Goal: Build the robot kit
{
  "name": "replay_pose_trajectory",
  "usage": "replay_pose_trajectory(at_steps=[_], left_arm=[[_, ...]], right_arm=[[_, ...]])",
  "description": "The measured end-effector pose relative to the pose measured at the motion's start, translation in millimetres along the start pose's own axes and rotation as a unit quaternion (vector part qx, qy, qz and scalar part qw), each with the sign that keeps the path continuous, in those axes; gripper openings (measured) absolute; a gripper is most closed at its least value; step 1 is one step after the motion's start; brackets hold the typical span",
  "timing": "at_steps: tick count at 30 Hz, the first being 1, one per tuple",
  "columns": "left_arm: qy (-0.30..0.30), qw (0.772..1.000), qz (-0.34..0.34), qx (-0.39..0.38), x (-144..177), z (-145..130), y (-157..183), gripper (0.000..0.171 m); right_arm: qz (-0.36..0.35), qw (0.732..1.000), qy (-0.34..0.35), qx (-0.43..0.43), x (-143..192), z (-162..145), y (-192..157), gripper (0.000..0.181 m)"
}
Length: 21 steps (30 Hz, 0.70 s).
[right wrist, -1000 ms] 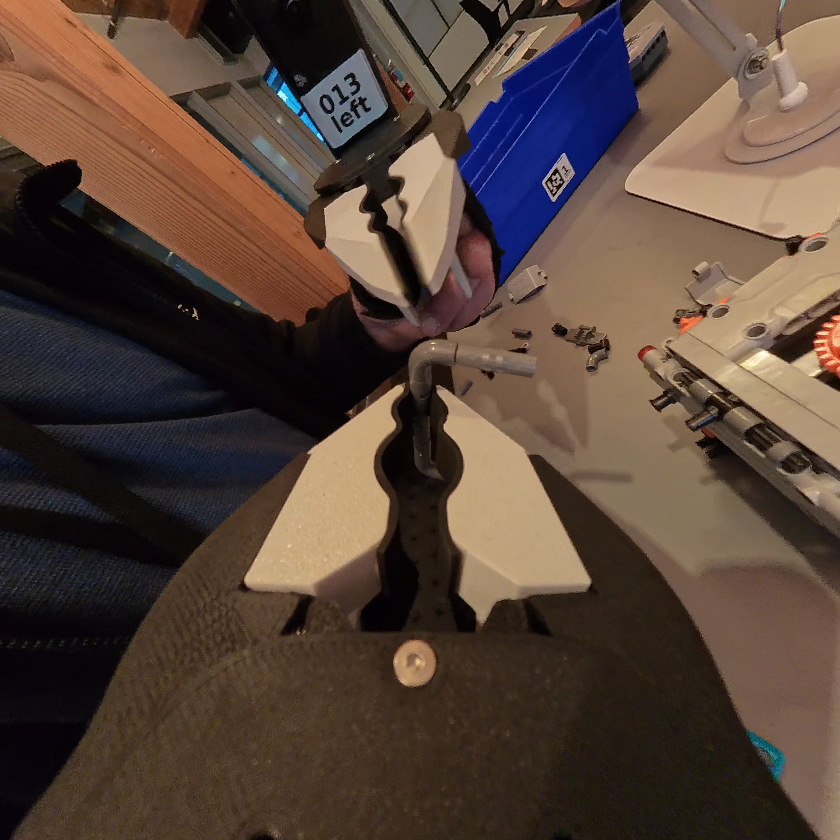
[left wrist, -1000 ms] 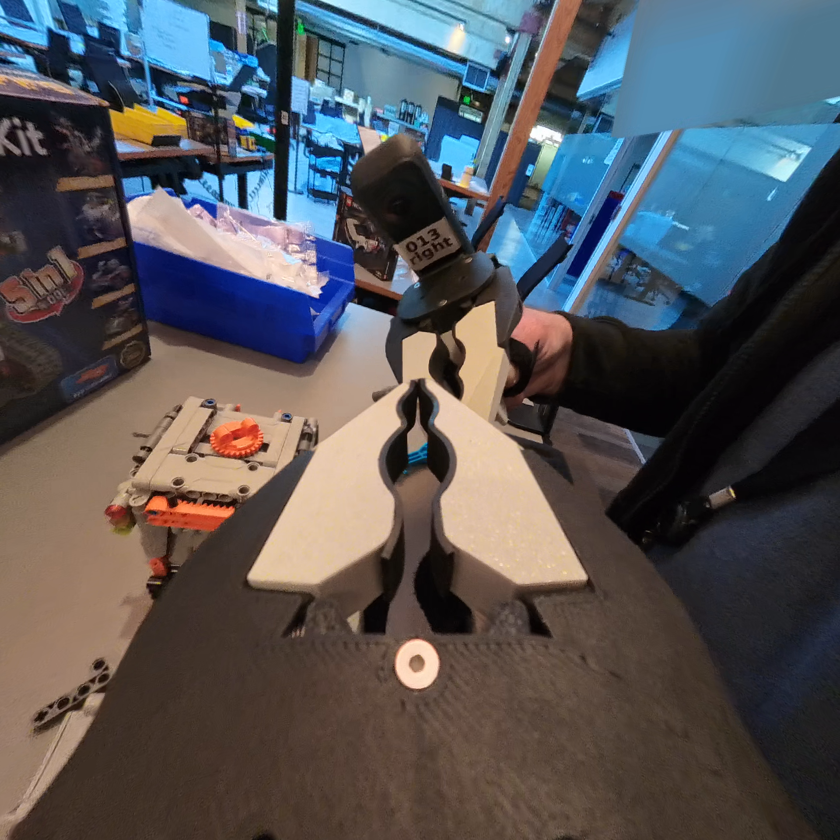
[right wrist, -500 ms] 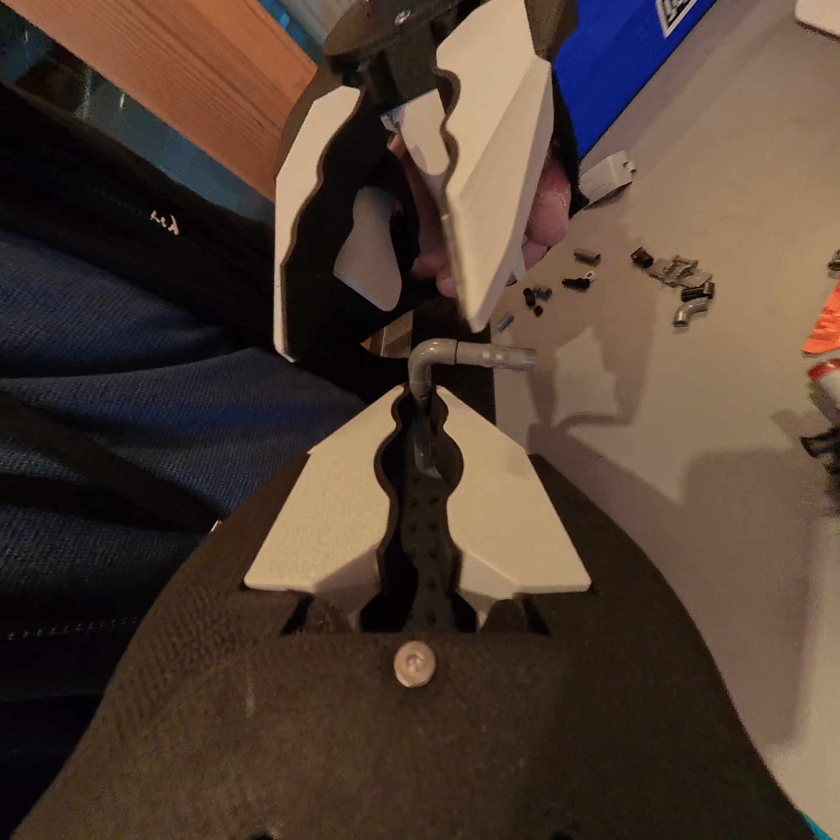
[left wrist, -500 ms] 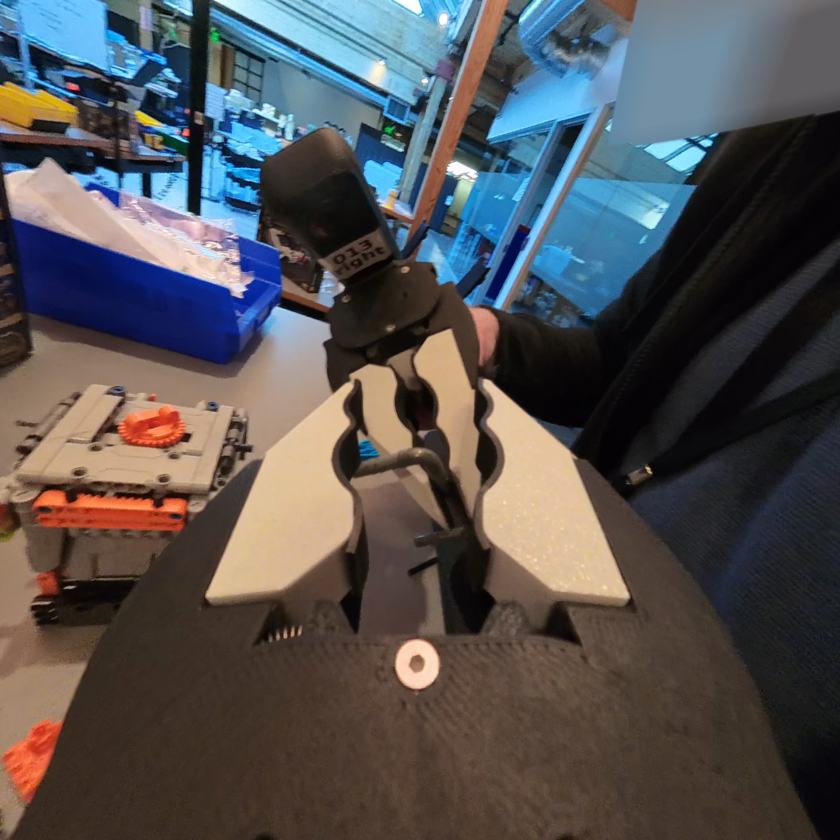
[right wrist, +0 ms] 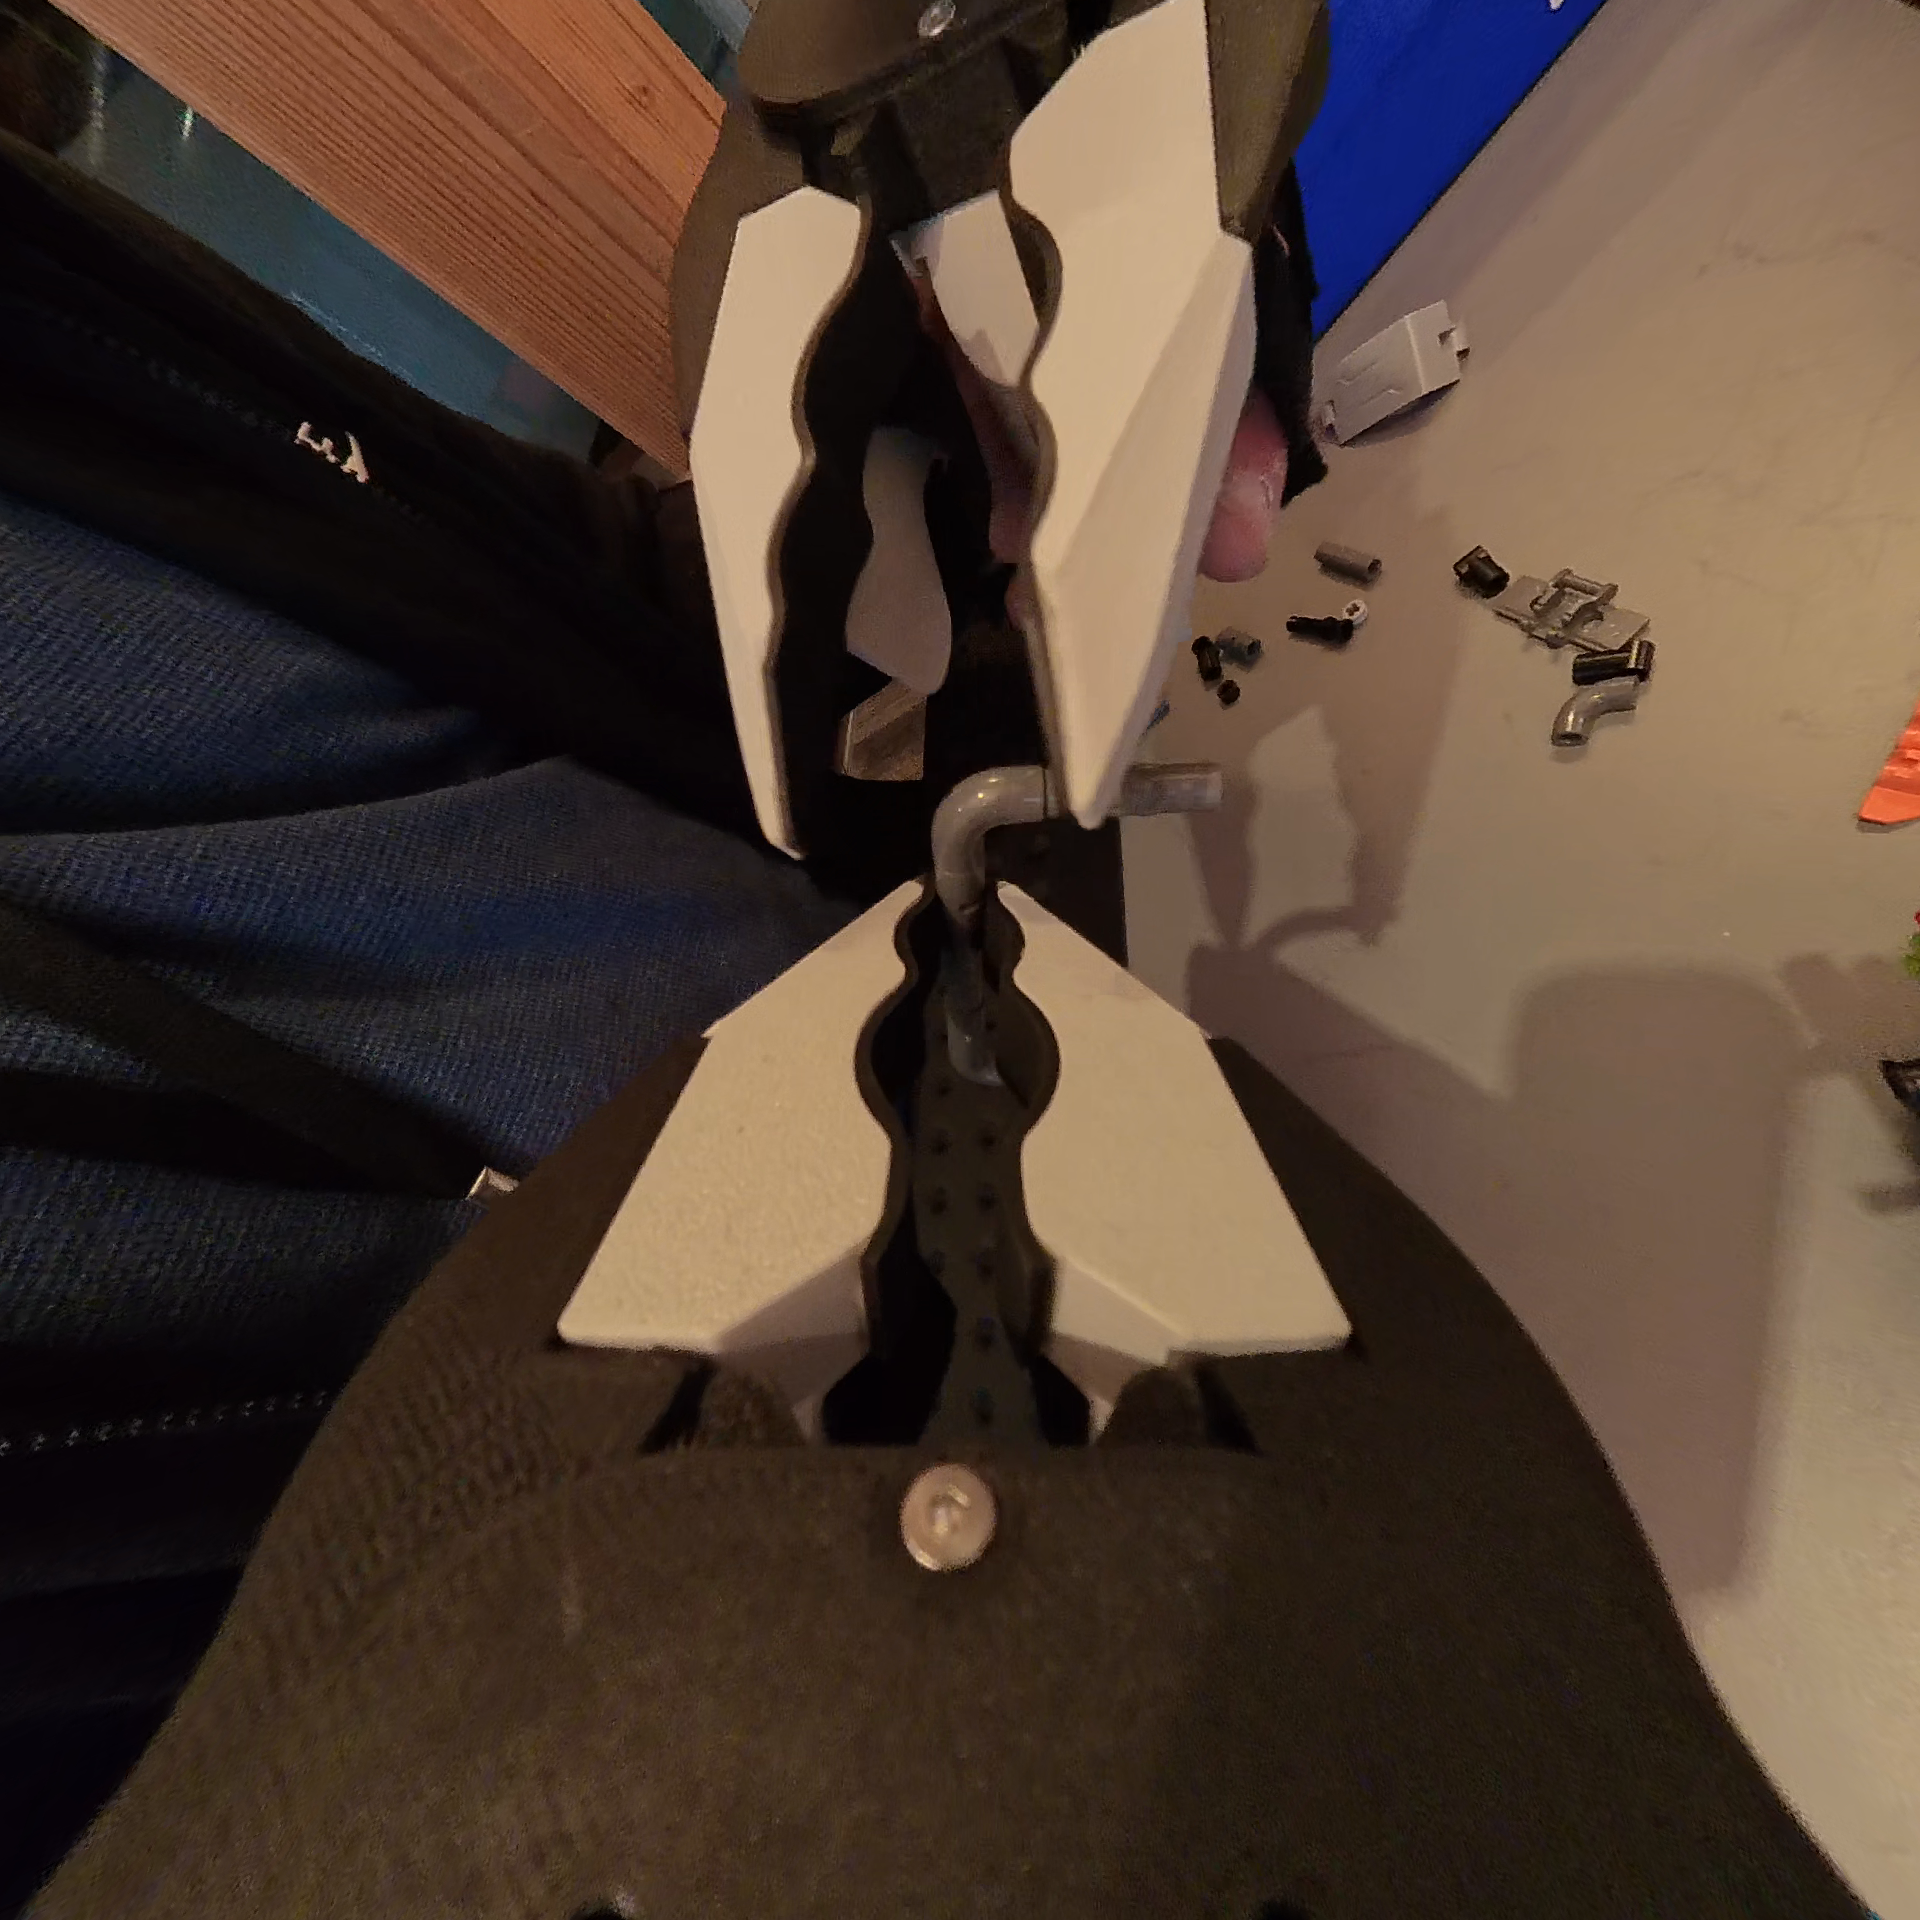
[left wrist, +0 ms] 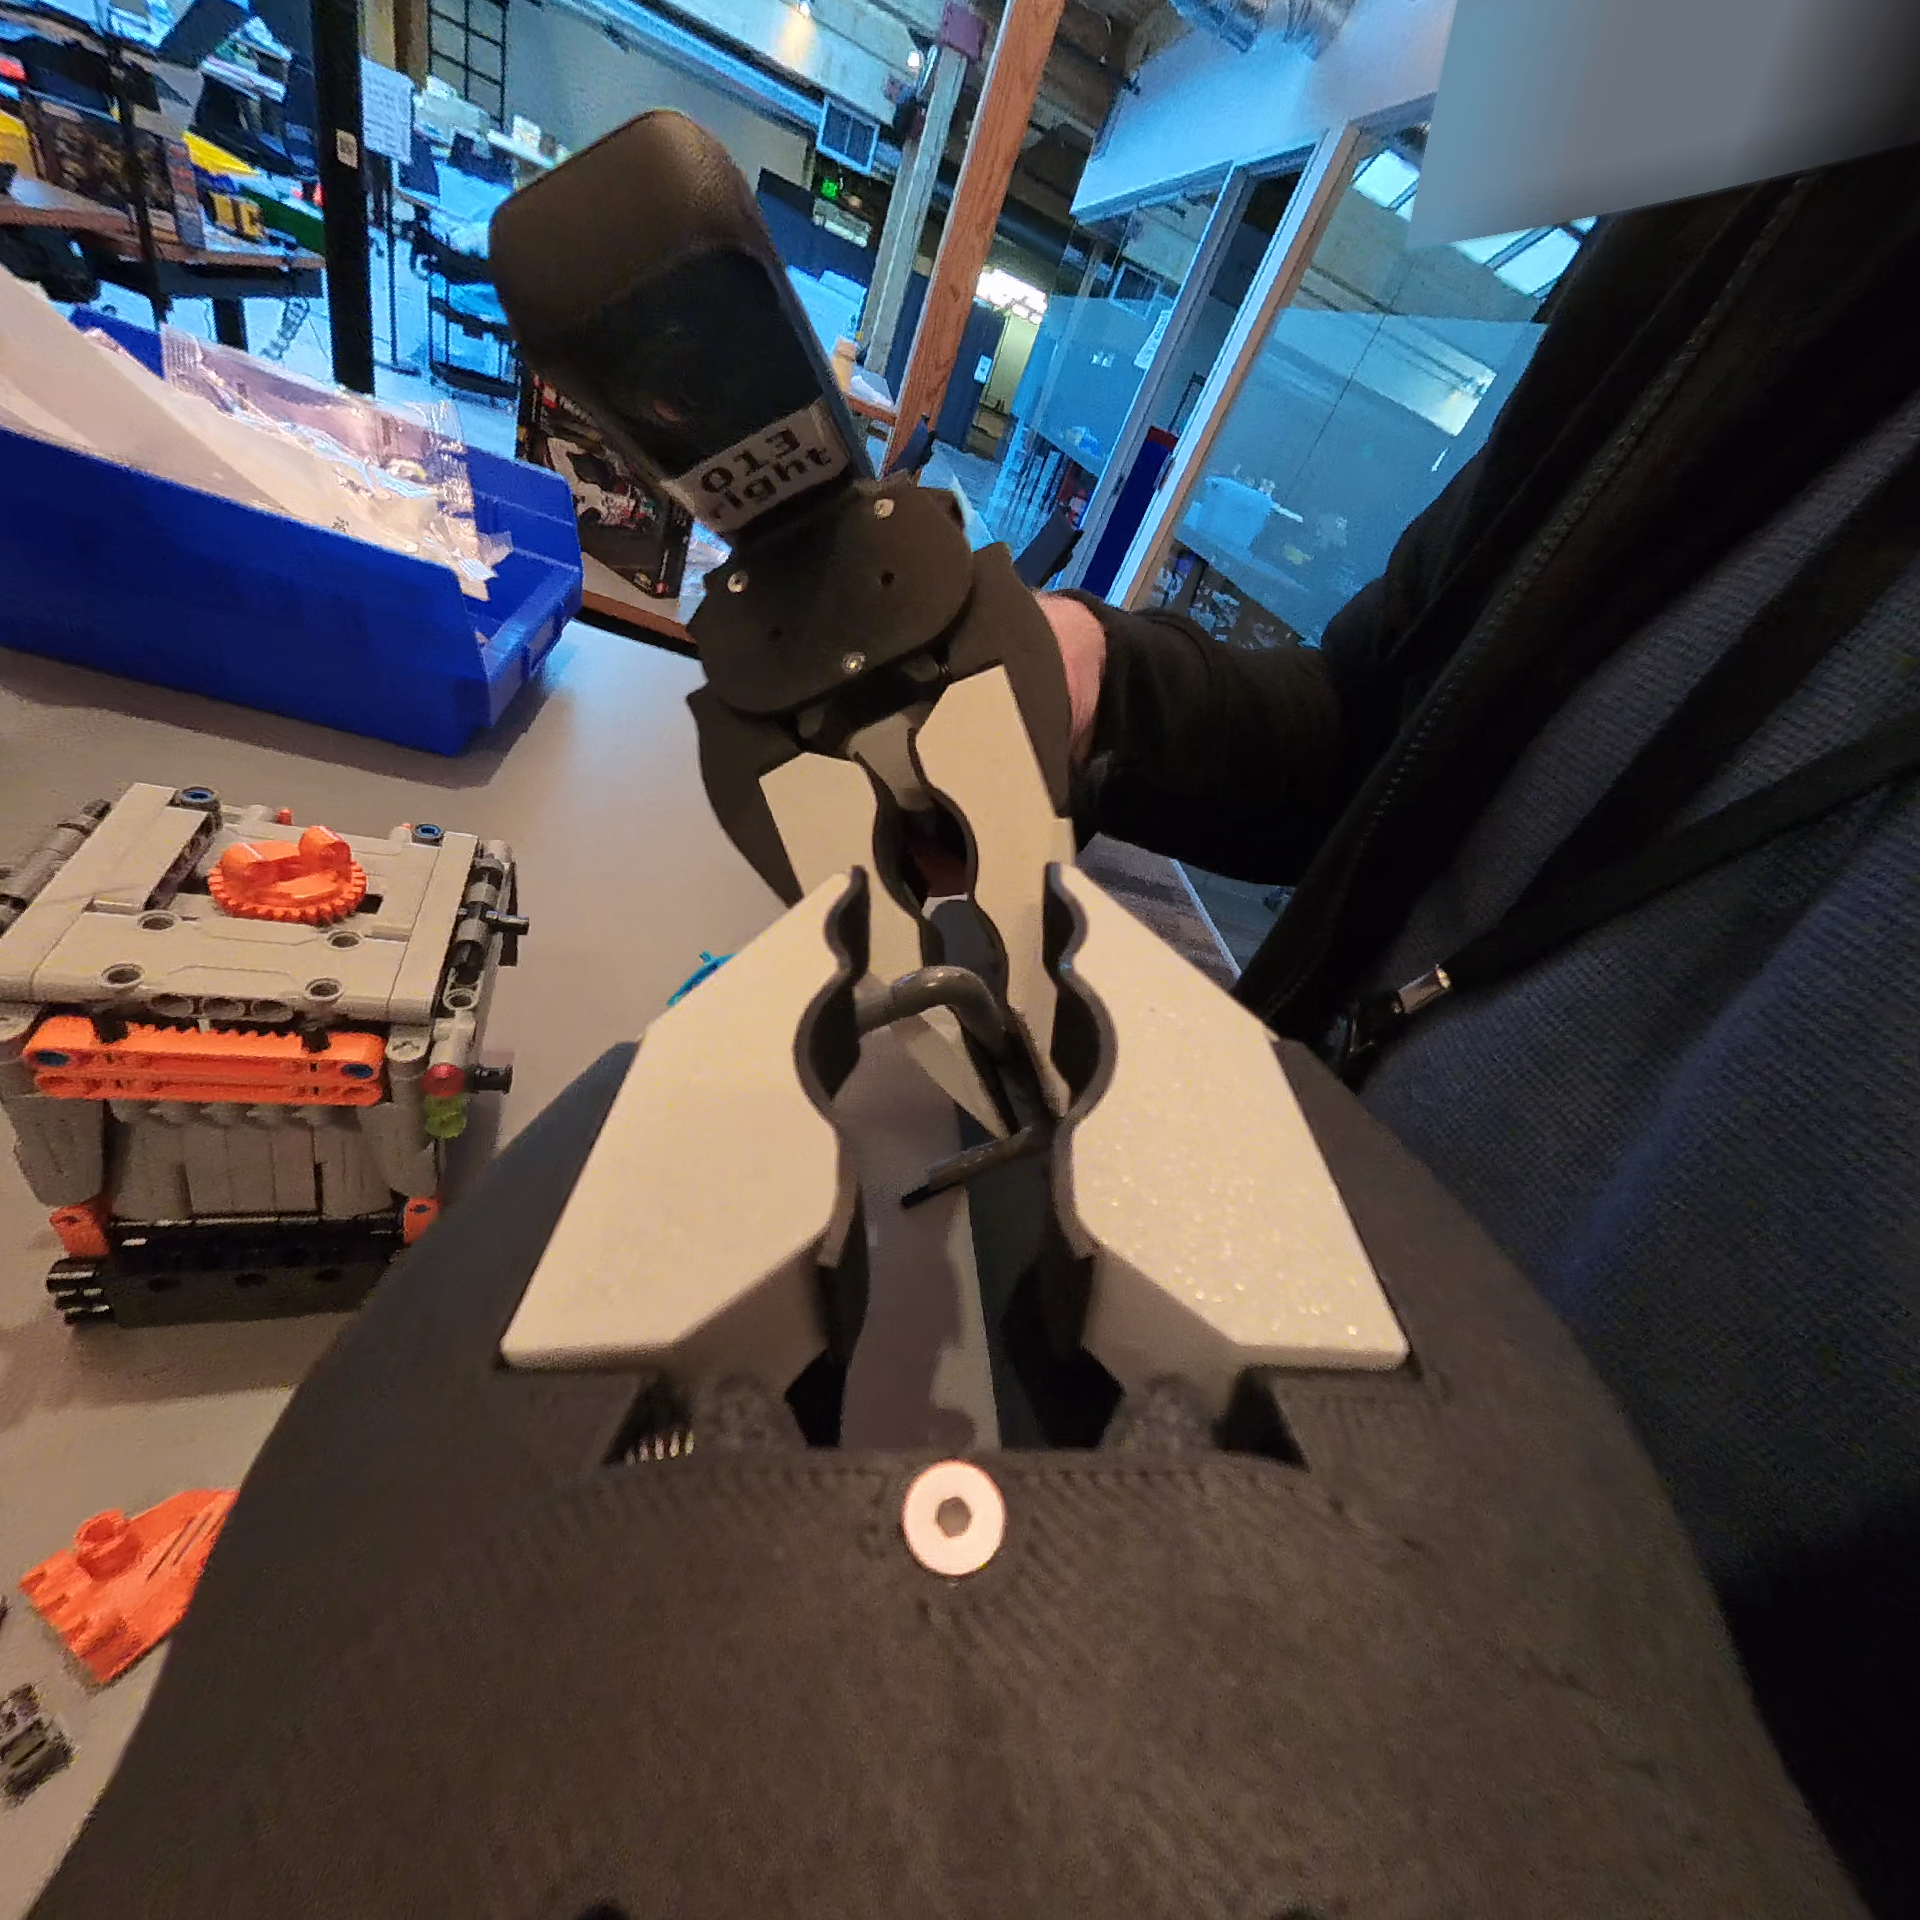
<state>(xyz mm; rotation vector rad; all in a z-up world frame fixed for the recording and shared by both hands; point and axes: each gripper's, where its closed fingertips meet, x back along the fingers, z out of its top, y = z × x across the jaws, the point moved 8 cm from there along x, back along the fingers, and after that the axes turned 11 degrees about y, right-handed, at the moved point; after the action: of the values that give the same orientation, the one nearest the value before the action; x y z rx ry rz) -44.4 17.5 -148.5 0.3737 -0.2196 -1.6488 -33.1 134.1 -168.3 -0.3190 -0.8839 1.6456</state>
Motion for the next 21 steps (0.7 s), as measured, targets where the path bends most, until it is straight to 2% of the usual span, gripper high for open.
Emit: replay_pose_trajectory(at_steps=[4,14,17,19,21], left_arm=[[-0.028,1.0,0.006,-0.002,-1,-7,-4,0.031],[-0.031,0.999,0.008,-0.001,7,-5,-9,0.013],[-0.02,0.999,0.033,-0.006,8,-2,-17,0.02],[-0.018,0.999,0.027,0.001,7,-1,-20,0.031],[-0.026,1.0,0.014,0.005,2,-1,-21,0.034]], right_arm=[[-0.007,1.0,0.008,0.0,1,3,1,0.004],[-0.039,0.999,0.029,0.001,14,7,5,0.004],[-0.043,0.999,0.026,0.007,19,6,4,0.004],[-0.041,0.999,0.028,0.01,22,6,3,0.004],[-0.045,0.999,0.024,0.007,25,4,4,0.004]])
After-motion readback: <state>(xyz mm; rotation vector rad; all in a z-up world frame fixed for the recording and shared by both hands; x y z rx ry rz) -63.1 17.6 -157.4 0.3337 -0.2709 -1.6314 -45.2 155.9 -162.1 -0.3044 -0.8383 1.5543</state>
